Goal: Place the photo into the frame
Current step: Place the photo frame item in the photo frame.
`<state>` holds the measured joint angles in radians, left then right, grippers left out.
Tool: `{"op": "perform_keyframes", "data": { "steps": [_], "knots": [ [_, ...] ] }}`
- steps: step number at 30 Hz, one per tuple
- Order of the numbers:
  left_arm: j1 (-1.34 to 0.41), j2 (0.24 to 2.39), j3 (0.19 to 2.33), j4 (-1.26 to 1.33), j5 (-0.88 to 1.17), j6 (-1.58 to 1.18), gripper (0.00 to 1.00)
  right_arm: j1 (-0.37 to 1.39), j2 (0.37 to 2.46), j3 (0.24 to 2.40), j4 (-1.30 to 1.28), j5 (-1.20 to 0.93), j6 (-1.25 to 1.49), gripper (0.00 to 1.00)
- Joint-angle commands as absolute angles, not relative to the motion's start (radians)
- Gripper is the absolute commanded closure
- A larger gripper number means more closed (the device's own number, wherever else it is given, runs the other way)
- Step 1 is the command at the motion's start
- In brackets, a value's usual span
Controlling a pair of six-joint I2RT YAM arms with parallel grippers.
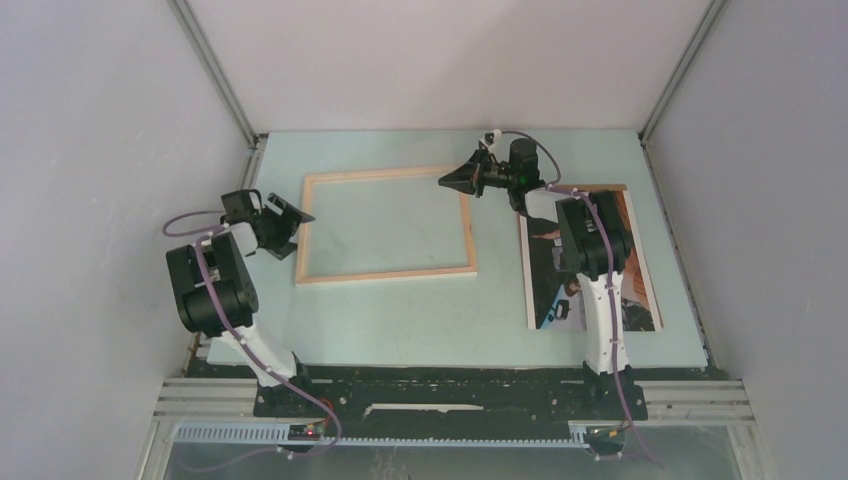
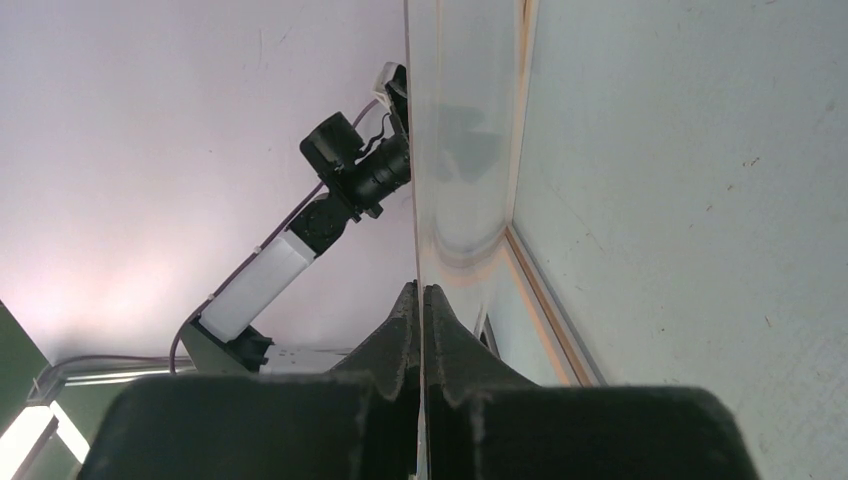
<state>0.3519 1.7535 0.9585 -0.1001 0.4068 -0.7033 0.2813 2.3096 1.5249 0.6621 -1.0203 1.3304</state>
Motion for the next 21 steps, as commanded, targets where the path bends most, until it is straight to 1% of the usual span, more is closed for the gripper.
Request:
{"op": "perform_keyframes", "data": {
  "steps": [1,6,10,21],
  "knots": [
    [0.338,1.72,0.941,-0.069,0.471,-0.73,0.13,0.291,2.275,1.527,0.684,-1.031,1.333,1.0],
    [0.327,1.711,0.93,-0.062,0.48,-0.735,0.13,0.297,2.29,1.512,0.669,-1.008,1.312,1.0],
    [0.326,1.706,0.929,-0.061,0.48,-0.732,0.13,0.291,2.305,1.487,0.747,-1.0,1.391,1.0],
    [0.325,1.702,0.928,-0.061,0.484,-0.73,0.13,0.284,2.282,1.499,0.732,-0.986,1.45,1.0]
  ]
}}
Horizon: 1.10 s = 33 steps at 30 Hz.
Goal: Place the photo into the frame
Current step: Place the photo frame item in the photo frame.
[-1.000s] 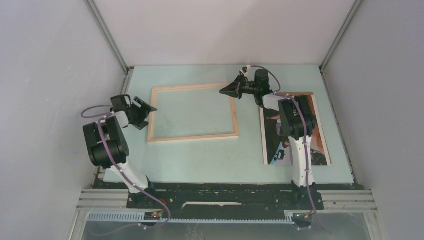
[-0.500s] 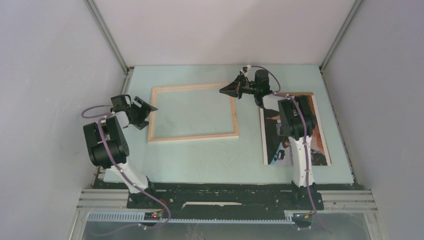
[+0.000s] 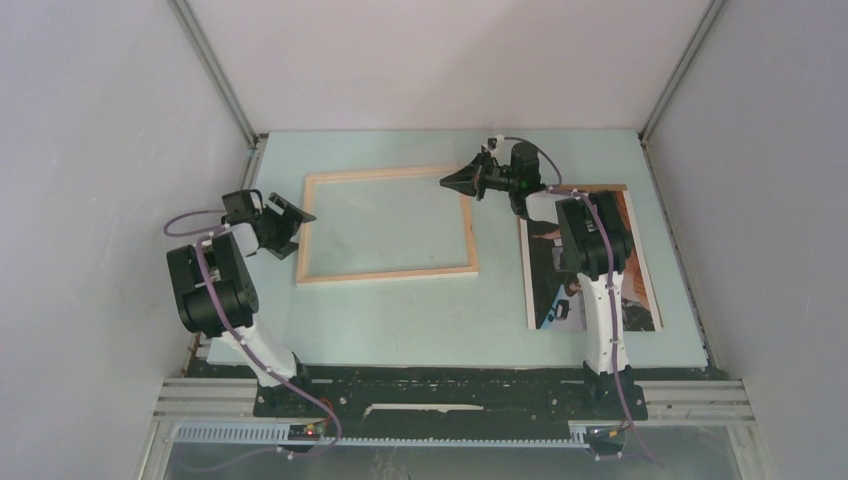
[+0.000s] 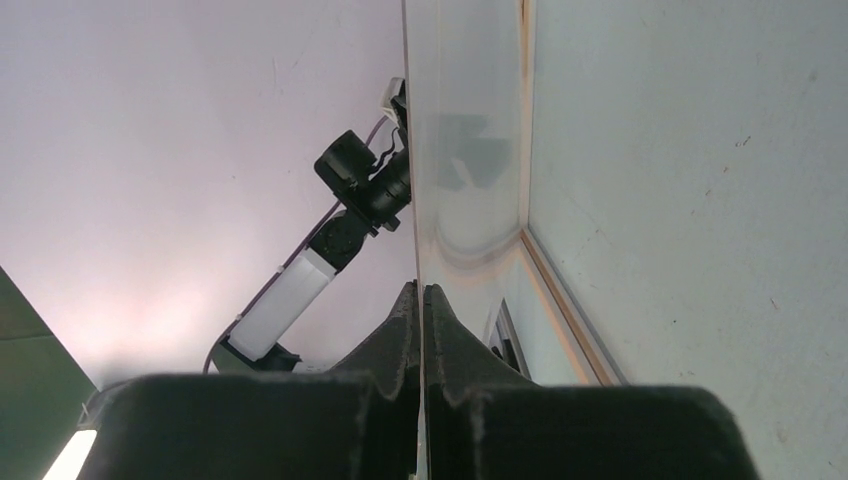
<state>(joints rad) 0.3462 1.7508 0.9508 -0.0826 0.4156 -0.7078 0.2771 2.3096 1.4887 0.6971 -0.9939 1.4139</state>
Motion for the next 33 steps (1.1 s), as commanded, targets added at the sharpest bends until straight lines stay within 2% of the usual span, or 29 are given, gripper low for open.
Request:
{"op": "perform_keyframes", "data": {
  "steps": [1,21,25,33],
  "knots": [
    [0.326,1.702,0.928,-0.061,0.485,-0.73,0.13,0.284,2.281,1.499,0.729,-0.985,1.449,1.0],
    [0.326,1.704,0.928,-0.061,0.489,-0.73,0.13,0.278,2.271,1.516,0.748,-0.951,1.537,1.0],
    [0.327,1.7,0.928,-0.061,0.49,-0.729,0.13,0.287,2.26,1.526,0.63,-0.947,1.433,1.0],
    [0.327,1.701,0.93,-0.061,0.495,-0.73,0.12,0.285,2.293,1.479,0.634,-0.964,1.35,1.0]
  ]
}}
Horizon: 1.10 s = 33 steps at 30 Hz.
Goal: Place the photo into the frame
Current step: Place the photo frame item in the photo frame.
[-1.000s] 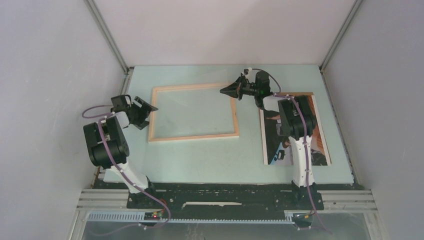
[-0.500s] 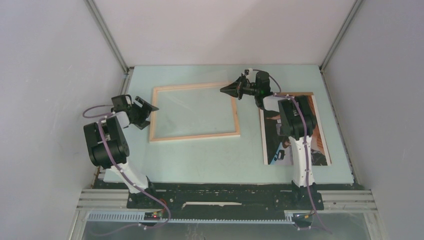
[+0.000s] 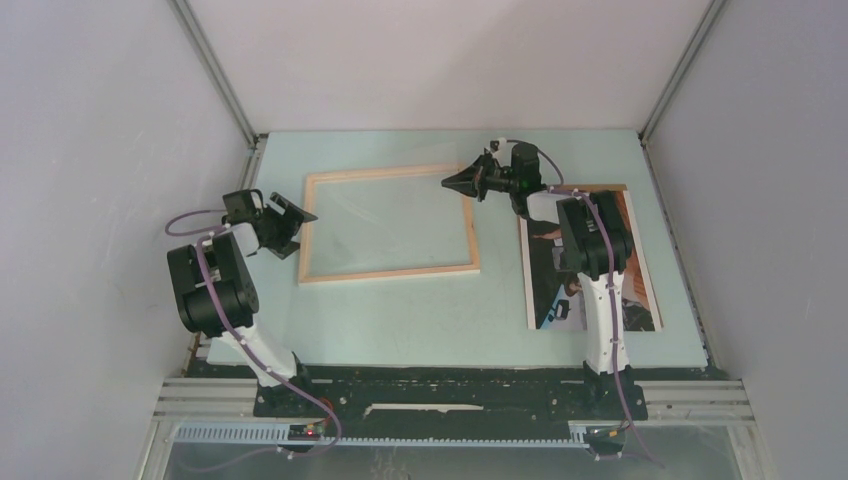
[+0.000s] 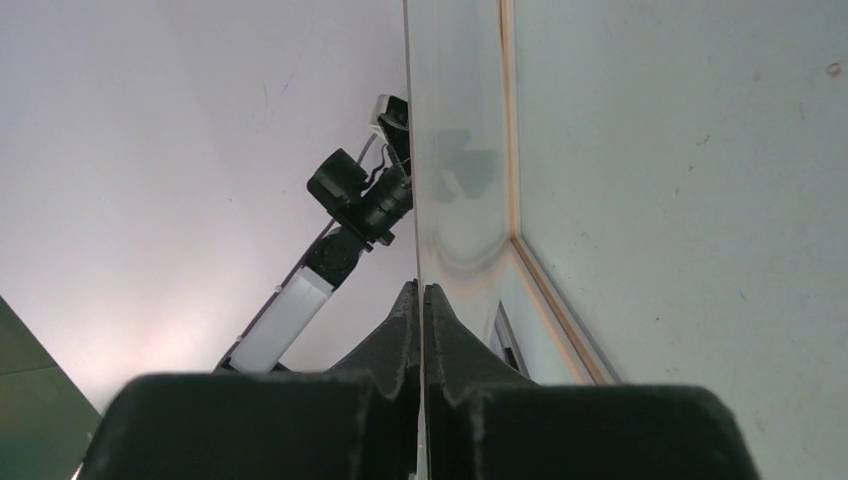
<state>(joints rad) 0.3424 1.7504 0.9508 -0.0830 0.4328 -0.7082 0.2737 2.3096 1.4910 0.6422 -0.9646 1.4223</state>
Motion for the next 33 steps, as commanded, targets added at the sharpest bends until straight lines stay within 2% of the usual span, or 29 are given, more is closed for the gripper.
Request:
{"op": "perform_keyframes", "data": {
  "steps": [1,24,33],
  "knots": [
    [0.327,1.701,0.932,-0.061,0.496,-0.729,0.12,0.283,2.296,1.481,0.622,-0.965,1.324,1.0],
    [0.326,1.69,0.931,-0.055,0.5,-0.729,0.12,0.284,2.322,1.571,0.323,-0.966,1.037,1.0],
    [0.325,1.696,0.936,-0.053,0.501,-0.73,0.12,0.284,2.358,1.737,0.038,-1.071,0.926,1.0]
  ]
}}
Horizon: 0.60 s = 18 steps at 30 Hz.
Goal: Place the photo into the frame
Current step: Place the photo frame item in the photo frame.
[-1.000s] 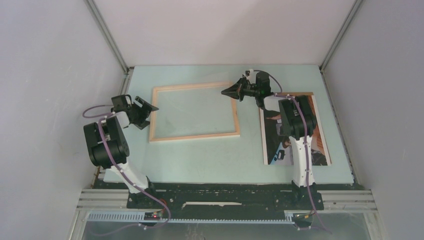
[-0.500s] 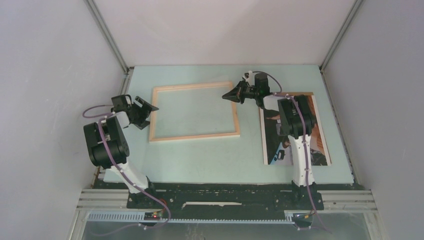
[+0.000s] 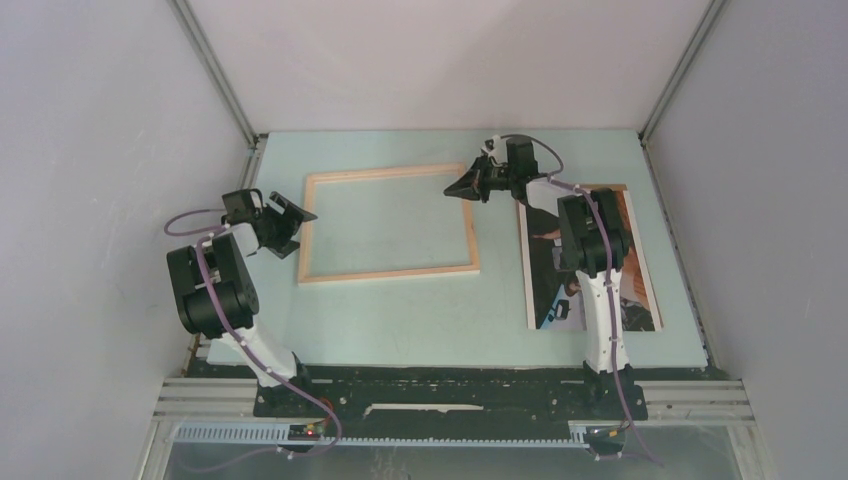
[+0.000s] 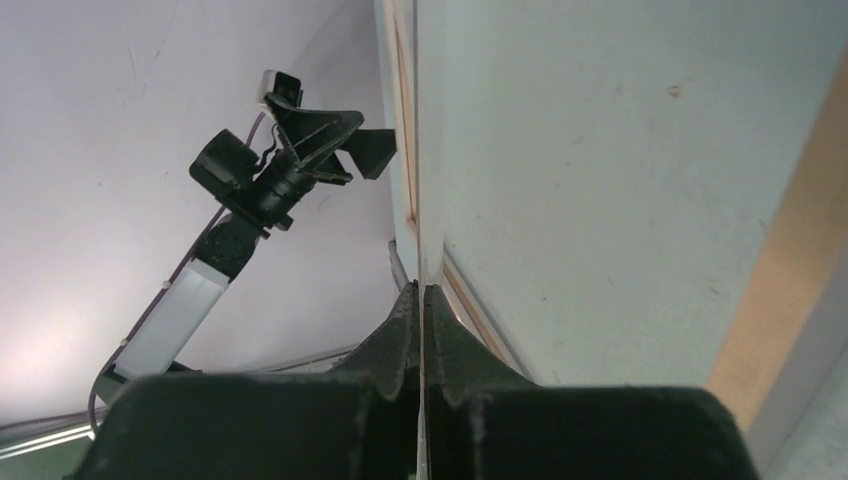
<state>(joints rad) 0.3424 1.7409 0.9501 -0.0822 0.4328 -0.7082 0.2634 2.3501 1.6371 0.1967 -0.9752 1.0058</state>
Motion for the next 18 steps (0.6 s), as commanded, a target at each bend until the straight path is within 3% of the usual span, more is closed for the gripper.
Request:
{"op": "perform_keyframes", "data": {
  "steps": [1,18],
  "knots": [
    [0.325,1.696,0.935,-0.053,0.502,-0.73,0.12,0.284,2.36,1.748,0.015,-1.072,0.917,1.0],
    [0.326,1.696,0.934,-0.051,0.501,-0.735,0.12,0.312,2.383,1.746,0.033,-1.065,0.945,1.0]
  ]
}}
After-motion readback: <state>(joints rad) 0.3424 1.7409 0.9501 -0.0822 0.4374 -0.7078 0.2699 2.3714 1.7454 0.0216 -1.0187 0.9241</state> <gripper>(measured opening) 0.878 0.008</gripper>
